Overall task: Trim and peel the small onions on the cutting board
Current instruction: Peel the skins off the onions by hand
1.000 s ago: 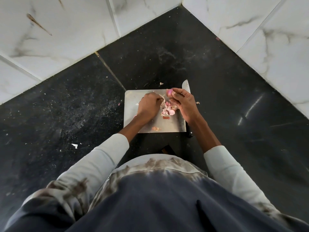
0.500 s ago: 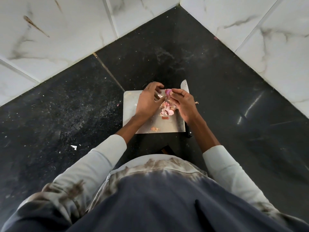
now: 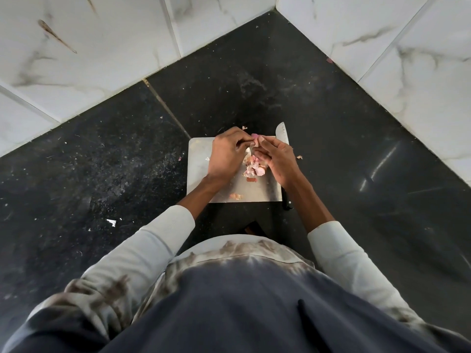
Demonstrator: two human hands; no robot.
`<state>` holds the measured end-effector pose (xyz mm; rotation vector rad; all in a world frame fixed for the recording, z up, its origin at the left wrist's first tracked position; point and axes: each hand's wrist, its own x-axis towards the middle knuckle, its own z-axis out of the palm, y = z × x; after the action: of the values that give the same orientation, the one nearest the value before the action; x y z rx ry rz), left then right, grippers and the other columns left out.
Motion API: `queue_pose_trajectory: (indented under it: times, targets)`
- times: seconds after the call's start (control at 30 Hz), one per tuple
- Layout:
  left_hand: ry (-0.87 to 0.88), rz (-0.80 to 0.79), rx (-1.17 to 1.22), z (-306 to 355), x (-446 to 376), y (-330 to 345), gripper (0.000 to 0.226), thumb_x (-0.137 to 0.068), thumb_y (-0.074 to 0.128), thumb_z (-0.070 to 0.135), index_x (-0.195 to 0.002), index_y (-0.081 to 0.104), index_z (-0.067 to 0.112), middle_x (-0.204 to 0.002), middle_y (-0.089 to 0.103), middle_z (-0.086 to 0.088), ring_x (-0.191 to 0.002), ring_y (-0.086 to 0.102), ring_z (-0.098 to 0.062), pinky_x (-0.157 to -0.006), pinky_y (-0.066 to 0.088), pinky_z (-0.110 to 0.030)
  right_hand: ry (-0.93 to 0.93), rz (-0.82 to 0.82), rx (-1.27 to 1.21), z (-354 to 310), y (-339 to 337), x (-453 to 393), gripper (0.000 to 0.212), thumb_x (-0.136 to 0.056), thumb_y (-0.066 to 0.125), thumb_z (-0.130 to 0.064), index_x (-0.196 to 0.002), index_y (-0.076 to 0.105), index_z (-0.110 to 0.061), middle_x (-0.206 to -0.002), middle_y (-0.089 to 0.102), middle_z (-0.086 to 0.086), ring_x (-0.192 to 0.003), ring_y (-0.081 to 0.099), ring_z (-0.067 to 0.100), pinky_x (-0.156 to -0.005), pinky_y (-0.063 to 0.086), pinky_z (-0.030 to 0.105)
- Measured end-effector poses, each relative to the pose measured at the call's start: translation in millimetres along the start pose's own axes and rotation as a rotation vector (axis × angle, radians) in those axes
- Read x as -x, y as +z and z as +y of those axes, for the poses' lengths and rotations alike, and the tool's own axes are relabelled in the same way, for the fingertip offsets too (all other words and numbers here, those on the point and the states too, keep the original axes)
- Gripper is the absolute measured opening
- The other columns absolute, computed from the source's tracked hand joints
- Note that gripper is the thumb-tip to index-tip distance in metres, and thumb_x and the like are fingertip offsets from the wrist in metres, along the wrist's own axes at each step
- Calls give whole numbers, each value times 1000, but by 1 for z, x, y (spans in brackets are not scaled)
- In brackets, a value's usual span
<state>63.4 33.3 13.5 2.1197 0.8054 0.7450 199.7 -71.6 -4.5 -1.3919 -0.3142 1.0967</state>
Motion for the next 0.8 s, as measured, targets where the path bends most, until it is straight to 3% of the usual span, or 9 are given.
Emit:
queue_pose_trajectory:
  times: [0.3,0.6,0.8]
  targets:
    - [-47,14,-94,-1,-2,6,8,-98,70,2,-103,75,6,-106,71,-8,-90,67,-13,-84,60,-23,-24,20,44,-10,5,6,37,-98,77,-20,-127,72,1,-121,79,14,-113,77,27,-105,59,37]
    - [-96,-11,26,-5,-1,9,11,-98,74,10,-110,72,10,-105,75,-5,-94,72,-15,-89,64,-32,-28,19,64,-5,0,7,34,-98,76,-20,-126,74,-1,-119,79,13,-114,76,25,-105,59,35]
    - [-43,-46,-100,-1,5,17,9,-107,56,10,-115,61,10,-112,66,-7,-95,59,-11,-87,58,-29,35,36,-62,-2,5,5,24,-101,73,-17,-119,76,-2,-114,80,15,-113,77,25,-105,58,35]
